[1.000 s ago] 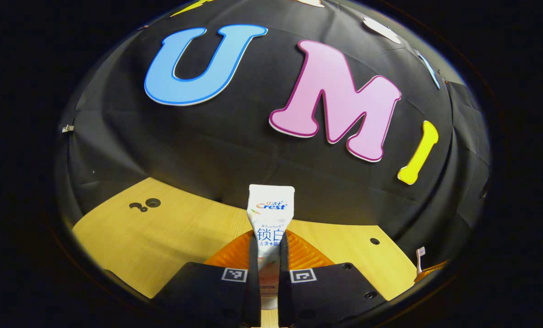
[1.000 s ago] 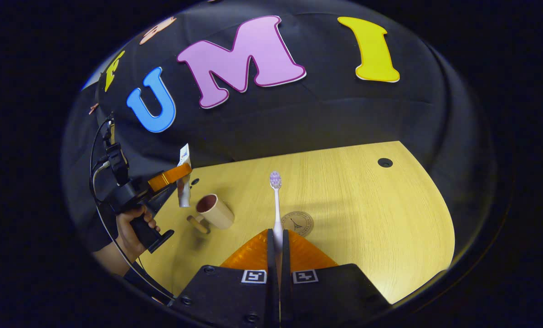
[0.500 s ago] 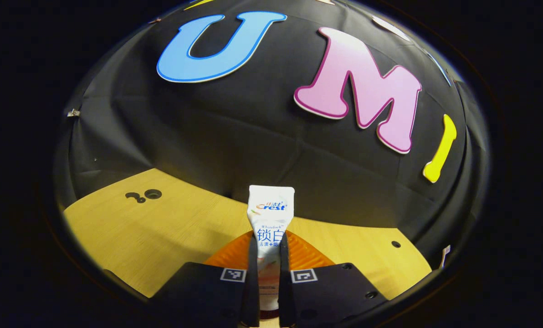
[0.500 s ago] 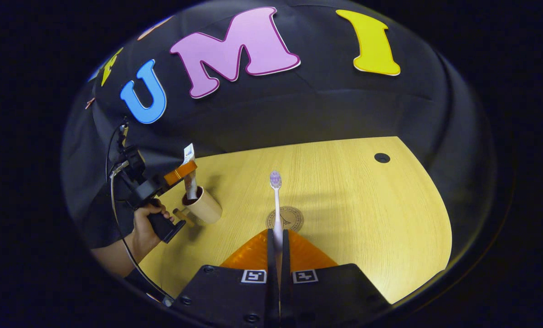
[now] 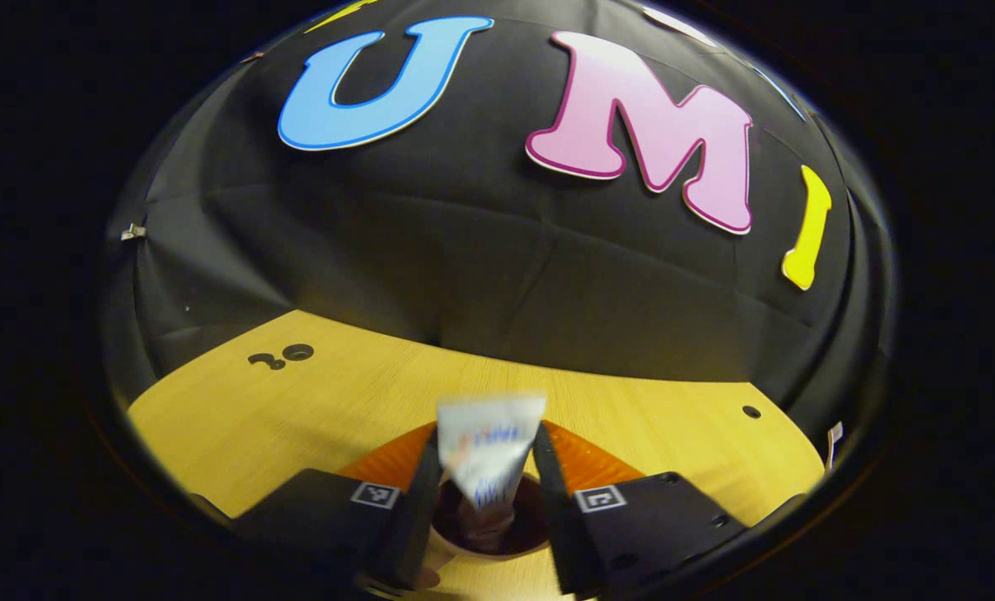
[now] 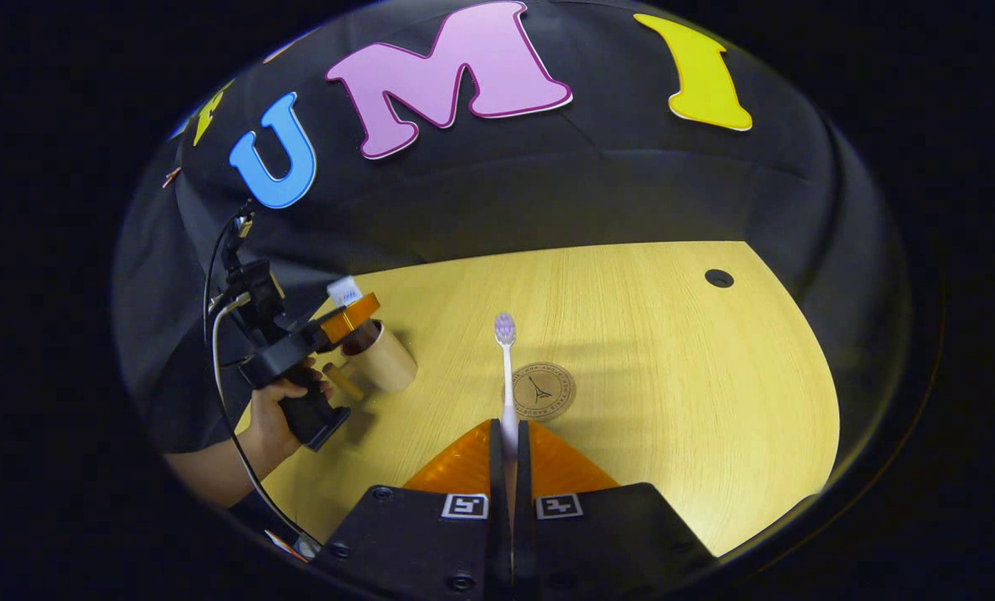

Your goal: Put the toothbrush and toothpaste on the desktop into the cup, then pick up the cup and place it on the coaster on the desktop.

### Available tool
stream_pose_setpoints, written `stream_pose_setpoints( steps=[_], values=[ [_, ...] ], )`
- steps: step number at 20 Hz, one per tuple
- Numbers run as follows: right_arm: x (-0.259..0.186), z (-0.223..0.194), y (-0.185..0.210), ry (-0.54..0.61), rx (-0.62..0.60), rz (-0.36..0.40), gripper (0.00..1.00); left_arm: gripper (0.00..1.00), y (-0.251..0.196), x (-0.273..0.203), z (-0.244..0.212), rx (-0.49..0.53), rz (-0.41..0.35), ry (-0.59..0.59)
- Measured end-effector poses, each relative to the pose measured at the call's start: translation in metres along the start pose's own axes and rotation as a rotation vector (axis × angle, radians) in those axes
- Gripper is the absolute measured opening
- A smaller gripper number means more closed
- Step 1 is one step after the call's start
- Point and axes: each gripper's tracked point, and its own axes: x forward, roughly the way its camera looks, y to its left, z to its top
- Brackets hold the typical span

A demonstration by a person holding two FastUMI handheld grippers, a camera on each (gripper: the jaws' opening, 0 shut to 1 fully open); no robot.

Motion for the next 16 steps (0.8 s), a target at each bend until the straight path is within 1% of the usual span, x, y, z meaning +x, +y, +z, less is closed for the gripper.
stream_pose_setpoints(
  steps=[1, 2, 3, 4, 5, 7, 10, 13, 16],
  values=[
    [0.0, 0.002, 0.002, -0.007, 0.001, 0.005, 0.06, 0.7, 0.003, -0.01, 0.002, 0.009, 0.008, 0.0],
    [0.001, 0.005, 0.004, -0.017, 0.003, 0.009, 0.06, 0.76, 0.003, -0.024, 0.002, 0.01, 0.009, 0.002],
    [0.001, 0.007, 0.007, -0.027, 0.007, 0.014, 0.06, 0.91, 0.004, -0.04, 0.003, 0.011, 0.009, 0.009],
    [0.003, 0.011, 0.009, -0.036, 0.011, 0.022, 0.06, 0.9, 0.006, -0.055, -0.002, 0.014, 0.011, 0.021],
    [0.004, 0.014, 0.012, -0.042, 0.016, 0.031, 0.06, 0.98, 0.009, -0.073, -0.006, 0.023, 0.017, 0.038],
    [0.008, 0.023, 0.02, -0.058, 0.022, 0.048, 0.06, 0.98, 0.016, -0.109, -0.019, 0.042, 0.032, 0.073],
    [0.016, 0.039, 0.035, -0.087, 0.012, 0.077, 0.06, 0.98, 0.021, -0.158, -0.044, 0.049, 0.034, 0.14],
    [0.024, 0.056, 0.053, -0.116, -0.011, 0.106, 0.06, 0.98, 0.026, -0.196, -0.065, 0.007, 0.05, 0.195],
    [0.034, 0.07, 0.074, -0.138, -0.035, 0.135, 0.06, 0.98, 0.04, -0.22, -0.086, -0.025, 0.091, 0.24]
  ],
)
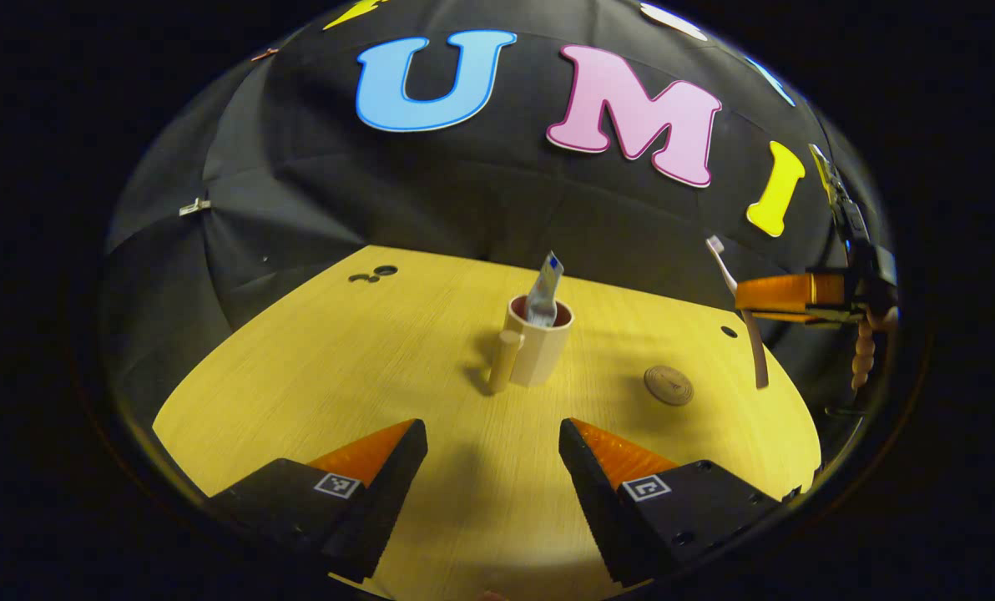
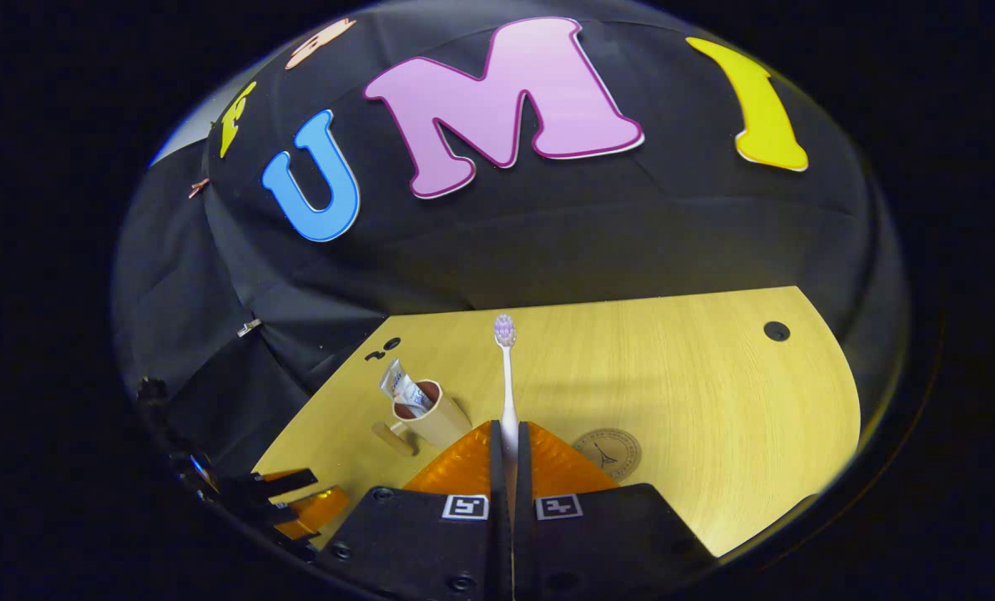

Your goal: Put the toothbrush and toothpaste on the desktop into the cup, then pick up the cup and place it on the coaster on the desktop.

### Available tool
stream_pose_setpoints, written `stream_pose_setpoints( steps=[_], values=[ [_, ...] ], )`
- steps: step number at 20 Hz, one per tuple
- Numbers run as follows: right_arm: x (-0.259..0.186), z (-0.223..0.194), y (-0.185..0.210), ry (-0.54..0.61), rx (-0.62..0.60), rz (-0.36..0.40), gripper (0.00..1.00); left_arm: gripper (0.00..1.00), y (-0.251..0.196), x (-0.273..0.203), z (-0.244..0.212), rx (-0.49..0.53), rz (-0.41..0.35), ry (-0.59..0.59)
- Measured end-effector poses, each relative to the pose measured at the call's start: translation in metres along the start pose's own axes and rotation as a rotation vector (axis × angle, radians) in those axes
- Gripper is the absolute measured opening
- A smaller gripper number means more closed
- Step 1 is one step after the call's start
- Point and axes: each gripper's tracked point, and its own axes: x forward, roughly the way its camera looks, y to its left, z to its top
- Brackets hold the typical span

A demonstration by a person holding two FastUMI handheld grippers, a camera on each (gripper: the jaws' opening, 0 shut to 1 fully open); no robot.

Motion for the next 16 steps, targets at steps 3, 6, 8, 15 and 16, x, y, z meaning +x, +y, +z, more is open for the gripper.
stream_pose_setpoints(
  steps=[3, 6, 8, 15, 16],
  values=[
    [0.02, 0.016, 0.022, -0.031, -0.026, 0.036, 0.06, 0.98, 0.009, -0.007, -0.021, -0.07, 0.029, 0.026],
    [0.041, 0.031, 0.042, -0.07, -0.096, 0.072, 0.06, 0.98, 0.035, -0.016, -0.016, -0.007, 0.099, -0.016],
    [0.054, 0.037, 0.057, -0.083, -0.118, 0.1, 0.06, 0.98, 0.043, -0.022, -0.011, 0.01, 0.107, -0.029],
    [0.099, 0.05, 0.107, -0.17, -0.139, 0.207, 0.06, 0.98, 0.066, -0.041, -0.022, 0.031, 0.171, -0.044],
    [0.108, 0.051, 0.109, -0.183, -0.146, 0.199, 0.06, 0.98, 0.068, -0.044, -0.026, 0.028, 0.176, -0.041]
  ],
)
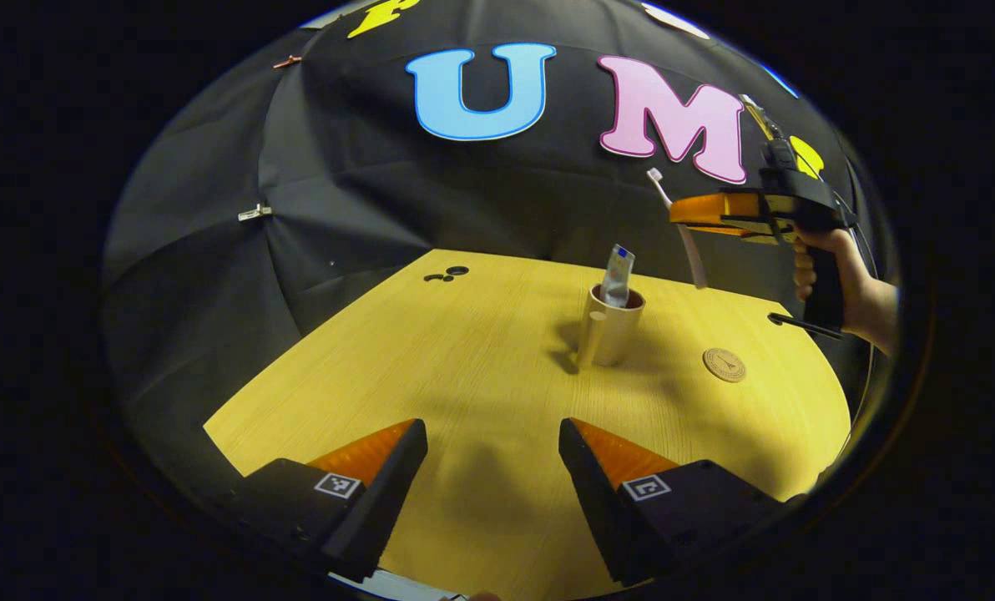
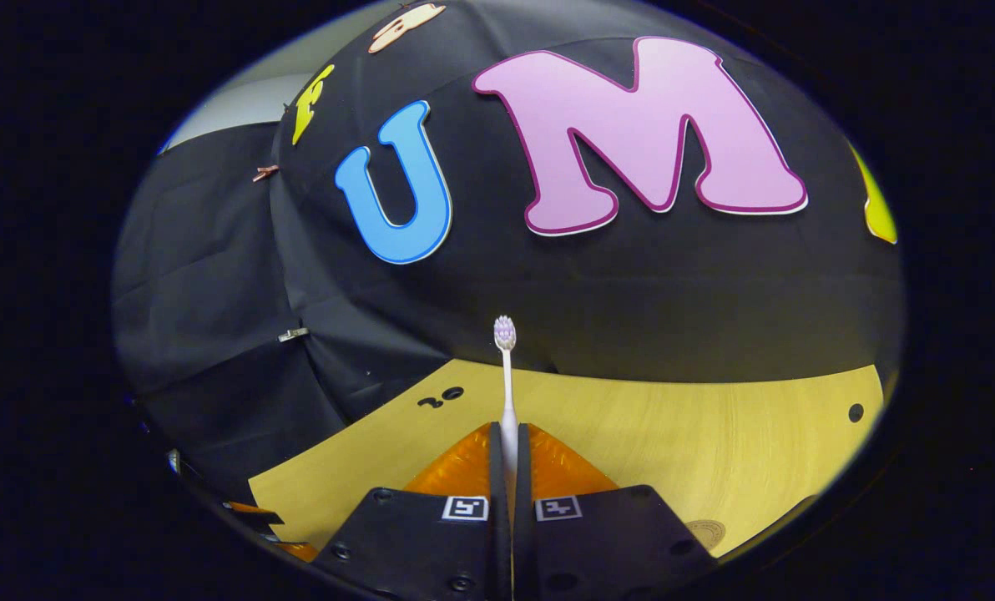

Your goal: Put the toothbrush and toothpaste on the desktop into the cup, then pick up the cup and place it on the coaster on the desktop.

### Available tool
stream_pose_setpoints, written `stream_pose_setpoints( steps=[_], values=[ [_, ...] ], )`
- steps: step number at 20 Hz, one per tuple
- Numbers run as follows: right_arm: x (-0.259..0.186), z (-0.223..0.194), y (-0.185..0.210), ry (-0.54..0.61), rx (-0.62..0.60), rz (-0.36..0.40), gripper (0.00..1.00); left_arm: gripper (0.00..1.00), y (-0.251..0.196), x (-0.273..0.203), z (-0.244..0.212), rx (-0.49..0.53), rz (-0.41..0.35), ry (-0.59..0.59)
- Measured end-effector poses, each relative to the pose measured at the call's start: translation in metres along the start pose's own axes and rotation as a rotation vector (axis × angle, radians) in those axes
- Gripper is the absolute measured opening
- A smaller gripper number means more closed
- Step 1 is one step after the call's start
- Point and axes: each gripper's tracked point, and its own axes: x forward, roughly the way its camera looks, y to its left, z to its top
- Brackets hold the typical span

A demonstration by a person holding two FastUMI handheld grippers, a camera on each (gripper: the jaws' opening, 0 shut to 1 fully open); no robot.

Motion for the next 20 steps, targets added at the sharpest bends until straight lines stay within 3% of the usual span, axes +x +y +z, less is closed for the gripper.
stream_pose_setpoints(
  steps=[9, 14, 20],
  values=[
    [0.052, -0.02, 0.002, -0.07, -0.017, 0.027, 0.06, 0.98, 0.022, -0.004, -0.033, -0.077, 0.037, 0.029],
    [0.066, -0.037, -0.013, -0.1, 0.076, 0.019, 0.06, 0.98, 0.029, 0.0, -0.05, -0.131, 0.06, 0.039],
    [0.073, -0.071, -0.004, -0.099, 0.014, 0.018, 0.06, 0.98, 0.022, 0.002, -0.06, -0.112, 0.058, 0.045]
  ],
)
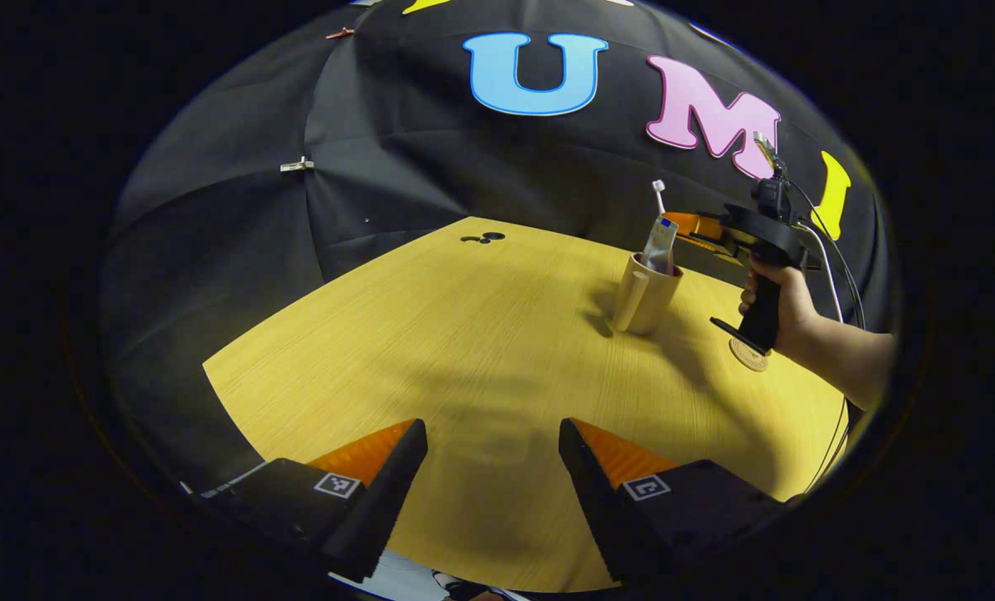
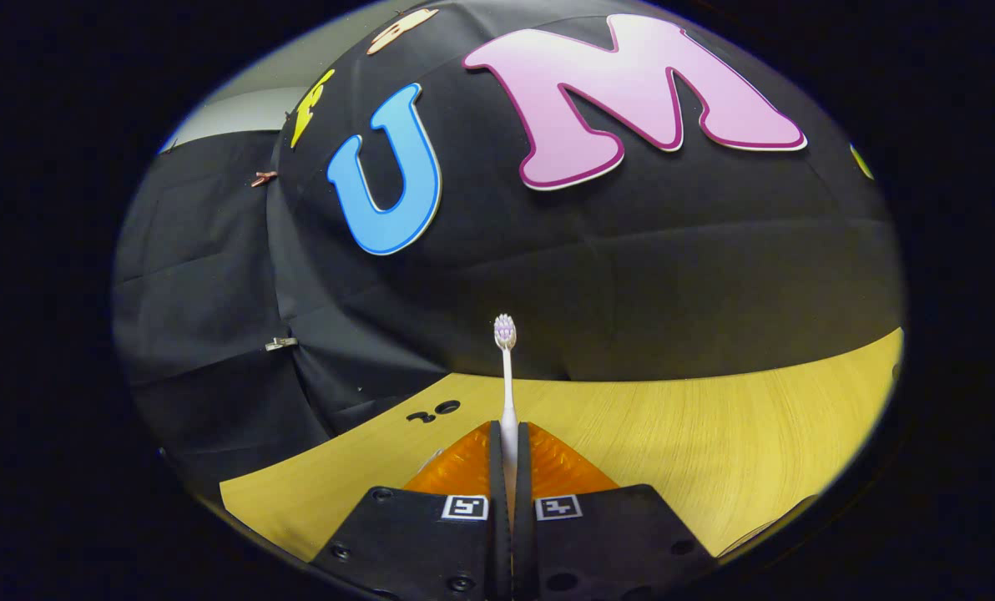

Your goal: Put the toothbrush and toothpaste on the desktop into the cup, then pick up the cup and place it on the coaster on the desktop.

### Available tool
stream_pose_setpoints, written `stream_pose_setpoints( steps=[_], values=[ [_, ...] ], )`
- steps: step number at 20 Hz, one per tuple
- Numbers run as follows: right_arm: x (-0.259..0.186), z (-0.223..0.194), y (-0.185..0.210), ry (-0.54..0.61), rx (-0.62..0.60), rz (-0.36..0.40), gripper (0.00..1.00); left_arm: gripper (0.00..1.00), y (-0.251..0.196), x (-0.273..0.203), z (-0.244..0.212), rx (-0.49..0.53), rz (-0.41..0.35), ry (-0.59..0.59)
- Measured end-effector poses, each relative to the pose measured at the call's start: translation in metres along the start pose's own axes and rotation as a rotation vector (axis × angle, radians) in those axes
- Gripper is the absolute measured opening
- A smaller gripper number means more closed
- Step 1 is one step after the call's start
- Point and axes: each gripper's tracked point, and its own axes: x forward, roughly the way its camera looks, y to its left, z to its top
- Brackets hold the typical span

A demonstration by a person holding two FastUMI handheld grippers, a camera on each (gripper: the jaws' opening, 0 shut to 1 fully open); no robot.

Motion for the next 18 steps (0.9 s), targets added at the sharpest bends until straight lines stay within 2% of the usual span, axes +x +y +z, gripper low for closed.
stream_pose_setpoints(
  steps=[4, 6, 7, 9, 10, 11, 12, 15, 18],
  values=[
    [-0.009, -0.018, -0.002, 0.003, -0.033, -0.032, 0.06, 0.98, -0.014, 0.005, 0.001, 0.01, -0.018, 0.002],
    [-0.017, -0.016, 0.0, -0.001, -0.042, -0.031, 0.1, 0.98, -0.021, 0.008, 0.004, 0.02, -0.031, 0.003],
    [-0.02, -0.013, 0.002, 0.0, -0.041, -0.023, 0.31, 0.98, -0.025, 0.01, 0.006, 0.026, -0.039, 0.002],
    [-0.03, -0.007, -0.005, -0.002, -0.051, -0.03, 0.17, 0.98, -0.032, 0.014, 0.012, 0.035, -0.057, -0.003],
    [-0.036, -0.002, -0.012, -0.007, -0.062, -0.04, 0.53, 0.98, -0.037, 0.016, 0.016, 0.038, -0.066, -0.007],
    [-0.043, 0.004, -0.019, -0.014, -0.067, -0.051, 0.6, 0.98, -0.04, 0.019, 0.021, 0.043, -0.076, -0.013],
    [-0.051, 0.011, -0.028, -0.019, -0.067, -0.064, 0.55, 0.98, -0.043, 0.021, 0.027, 0.052, -0.084, -0.019],
    [-0.077, 0.026, -0.062, -0.023, -0.066, -0.13, 1.0, 0.98, -0.051, 0.029, 0.046, 0.089, -0.121, -0.035],
    [-0.111, 0.036, -0.099, -0.015, -0.058, -0.208, 0.98, 0.98, -0.066, 0.036, 0.073, 0.144, -0.187, -0.03]
  ],
)
